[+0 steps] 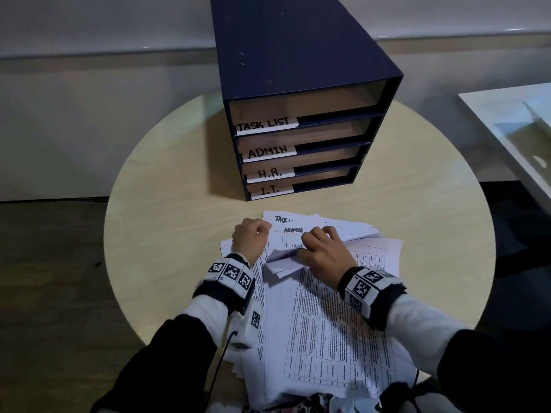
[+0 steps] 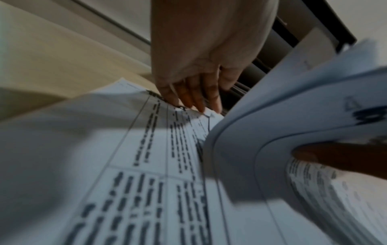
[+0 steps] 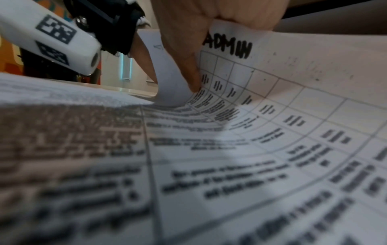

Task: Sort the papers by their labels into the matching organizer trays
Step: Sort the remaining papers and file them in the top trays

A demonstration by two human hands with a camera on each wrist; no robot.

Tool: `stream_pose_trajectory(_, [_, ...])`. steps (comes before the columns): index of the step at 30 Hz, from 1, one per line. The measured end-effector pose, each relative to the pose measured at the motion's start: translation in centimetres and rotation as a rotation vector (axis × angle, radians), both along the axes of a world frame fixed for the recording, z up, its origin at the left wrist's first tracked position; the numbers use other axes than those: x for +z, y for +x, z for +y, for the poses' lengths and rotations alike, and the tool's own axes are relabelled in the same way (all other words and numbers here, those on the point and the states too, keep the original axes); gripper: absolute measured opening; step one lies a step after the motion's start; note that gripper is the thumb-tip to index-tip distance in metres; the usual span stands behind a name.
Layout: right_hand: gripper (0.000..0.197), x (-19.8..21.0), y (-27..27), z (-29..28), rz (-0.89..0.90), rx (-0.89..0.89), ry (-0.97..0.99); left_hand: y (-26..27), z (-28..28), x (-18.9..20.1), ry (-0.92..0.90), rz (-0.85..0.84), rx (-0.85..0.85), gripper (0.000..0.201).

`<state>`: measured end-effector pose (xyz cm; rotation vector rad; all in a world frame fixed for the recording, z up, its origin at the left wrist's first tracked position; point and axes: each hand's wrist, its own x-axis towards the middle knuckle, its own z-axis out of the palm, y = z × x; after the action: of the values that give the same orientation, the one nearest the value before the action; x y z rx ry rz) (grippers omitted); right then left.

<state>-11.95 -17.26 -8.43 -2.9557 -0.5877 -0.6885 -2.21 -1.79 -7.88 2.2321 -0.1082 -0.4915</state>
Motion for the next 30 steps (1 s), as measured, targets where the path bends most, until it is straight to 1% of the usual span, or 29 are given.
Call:
stream_pose_trajectory(1, [0.019,0.0,0.0,-0.1,-0.006,0.01,-0.014,0.2,0.0,-0.4,0.04,-0.014,-0.039,0.028])
stream_pose_trajectory(2, [0.017,0.1,0.1,-0.2,0.011,0.019,-0.015,0.3,0.0,-0.5,0.066,-0.012,-0.069,0.027])
stream_pose_trajectory(4, [0.032,0.3,0.1,-0.3,0.057,0.034,0.002,0.2,-0.2,-0.7,0.096,-0.011,-0.116,0.029])
stream_pose_trajectory(6, [0.036,0.4,0.1,-0.3,0.058,0.051,0.011,-0.1,-0.3,-0.6,0.036,-0.009,-0.115,0.034])
stream_pose_trajectory(9, [0.043,0.5,0.0,-0.1,0.044,0.061,0.038,-0.7,-0.5,0.3,-0.133,0.007,-0.039,0.036])
stream_pose_trajectory(10, [0.047,0.8,0.0,0.0,0.059,0.044,0.061,-0.8,-0.6,0.9,-0.162,0.013,-0.02,0.037])
stream_pose_trajectory(12, [0.066,0.6,0.0,-0.1,0.11,0.003,0.141,-1.1,-0.6,2.1,-0.205,0.039,-0.022,0.037])
stream_pose_trajectory(13, [0.075,0.5,0.0,-0.1,0.146,-0.024,0.192,-1.3,-0.6,2.4,-0.219,0.051,-0.05,0.031])
stream_pose_trajectory(15, [0.083,0.3,0.0,-0.3,0.204,-0.071,0.317,-1.5,-0.5,3.2,-0.227,0.099,-0.147,0.007])
stream_pose_trajectory(16, [0.084,0.3,0.1,-0.5,0.222,-0.097,0.358,-1.4,-0.4,3.5,-0.22,0.105,-0.188,0.009])
stream_pose_trajectory(17, [0.081,0.2,0.2,-0.6,0.224,-0.124,0.364,-1.3,-0.3,3.5,-0.205,0.093,-0.226,0.015])
stream_pose_trajectory(19, [0.069,0.3,0.5,-0.9,0.195,-0.176,0.293,-1.0,-0.1,3.4,-0.144,0.048,-0.282,0.016])
stream_pose_trajectory(20, [0.062,0.3,0.5,-1.0,0.184,-0.187,0.257,-0.9,-0.1,3.4,-0.118,0.028,-0.294,0.015])
stream_pose_trajectory(22, [0.058,0.3,0.4,-1.2,0.164,-0.188,0.246,-1.2,-0.1,3.4,-0.136,0.024,-0.252,0.016])
stream_pose_trajectory(24, [0.059,0.3,-0.1,-1.3,0.159,-0.202,0.259,-2.2,-0.1,3.9,-0.249,0.082,-0.187,0.023])
stream_pose_trajectory(25, [0.054,0.2,-0.3,-1.3,0.148,-0.221,0.26,-3.0,-0.2,4.3,-0.319,0.141,-0.176,0.025])
stream_pose_trajectory(26, [0.042,0.4,-0.5,-1.4,0.134,-0.253,0.258,-3.8,-0.2,4.4,-0.372,0.213,-0.195,0.031])
stream_pose_trajectory(27, [0.028,0.4,-0.6,-1.7,0.129,-0.306,0.265,-4.7,-0.1,4.7,-0.409,0.28,-0.237,0.052])
stream_pose_trajectory(28, [0.021,0.5,-0.7,-1.9,0.169,-0.366,0.303,-5.4,-0.2,4.5,-0.412,0.331,-0.284,0.081])
stream_pose_trajectory(29, [0.019,0.7,-0.8,-2.2,0.243,-0.413,0.367,-5.9,-0.2,4.2,-0.383,0.356,-0.332,0.102])
stream_pose_trajectory(30, [0.02,1.1,-0.9,-2.4,0.343,-0.44,0.442,-6.2,-0.3,3.7,-0.349,0.366,-0.343,0.104])
